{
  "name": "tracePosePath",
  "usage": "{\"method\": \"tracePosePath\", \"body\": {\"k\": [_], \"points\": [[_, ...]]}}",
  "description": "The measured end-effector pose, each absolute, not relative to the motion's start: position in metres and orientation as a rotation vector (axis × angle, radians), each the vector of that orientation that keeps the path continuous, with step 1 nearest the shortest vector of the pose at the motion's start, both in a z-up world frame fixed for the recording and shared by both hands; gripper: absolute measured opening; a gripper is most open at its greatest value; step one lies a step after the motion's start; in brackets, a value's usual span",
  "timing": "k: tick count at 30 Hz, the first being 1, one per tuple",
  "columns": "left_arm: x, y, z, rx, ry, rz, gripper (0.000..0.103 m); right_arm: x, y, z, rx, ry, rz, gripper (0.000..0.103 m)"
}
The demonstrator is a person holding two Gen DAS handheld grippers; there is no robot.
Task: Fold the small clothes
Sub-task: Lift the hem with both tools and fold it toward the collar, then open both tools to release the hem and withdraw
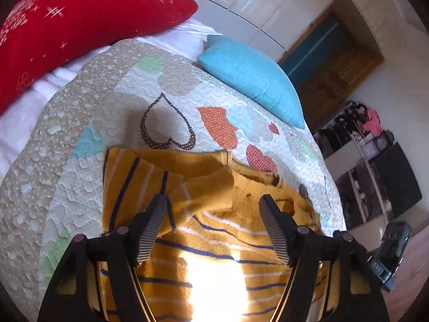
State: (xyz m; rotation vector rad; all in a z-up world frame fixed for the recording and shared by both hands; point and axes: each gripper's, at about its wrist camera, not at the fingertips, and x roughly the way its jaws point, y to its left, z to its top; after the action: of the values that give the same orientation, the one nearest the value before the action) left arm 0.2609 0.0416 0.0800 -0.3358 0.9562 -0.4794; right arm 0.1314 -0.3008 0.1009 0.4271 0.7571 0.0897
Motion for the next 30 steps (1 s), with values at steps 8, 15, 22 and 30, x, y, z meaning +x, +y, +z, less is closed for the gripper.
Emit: {"method": "tracePosePath", "body": {"k": [8, 15, 22, 30], "points": [[0.243, -0.004, 0.056, -0.071, 0.986, -0.622, 0.071, 0.125, -0.235, 0.071, 0.279, 0.801, 0.237, 0.058], [0.33, 0.022, 0.035, -0.192, 1.043, -0.43, 0.071, 0.195, -0.269, 0.043, 0.206, 0.854, 0.087, 0.057], [0.37, 0.06, 0.013, -0.422, 1.087, -0.343, 0.071, 0.232, -0.35, 0.028, 0.559, 0.833, -0.036, 0.055], [0.34, 0.083, 0.038, -0.382, 1.073, -0.315, 0.071, 0.202, -0.381, 0.05, 0.543, 0.801, -0.237, 0.072]]}}
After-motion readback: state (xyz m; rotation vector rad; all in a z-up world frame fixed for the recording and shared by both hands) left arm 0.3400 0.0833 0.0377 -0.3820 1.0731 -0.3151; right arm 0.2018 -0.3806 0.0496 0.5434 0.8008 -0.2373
